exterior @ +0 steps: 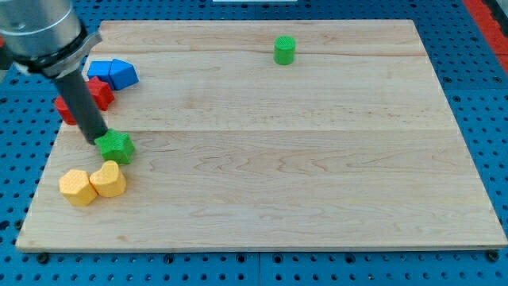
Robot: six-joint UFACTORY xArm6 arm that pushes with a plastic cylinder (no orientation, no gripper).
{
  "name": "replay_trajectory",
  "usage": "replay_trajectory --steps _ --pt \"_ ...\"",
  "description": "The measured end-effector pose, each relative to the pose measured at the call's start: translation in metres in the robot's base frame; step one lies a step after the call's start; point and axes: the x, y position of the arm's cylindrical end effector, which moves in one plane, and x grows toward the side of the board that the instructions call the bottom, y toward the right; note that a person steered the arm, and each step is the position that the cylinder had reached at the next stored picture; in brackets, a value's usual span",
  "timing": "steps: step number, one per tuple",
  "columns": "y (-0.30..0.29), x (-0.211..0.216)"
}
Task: Slide the green star above the yellow hexagon
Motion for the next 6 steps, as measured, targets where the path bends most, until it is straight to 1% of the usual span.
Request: replay_trajectory --steps 1,2,3,4,5,6 --pt "0.025 -0.024" --pt "0.093 -0.039" --pt "0.108 -0.015" --pt "0.076 0.005" --pt "0.058 0.001" --pt "0.033 -0.013"
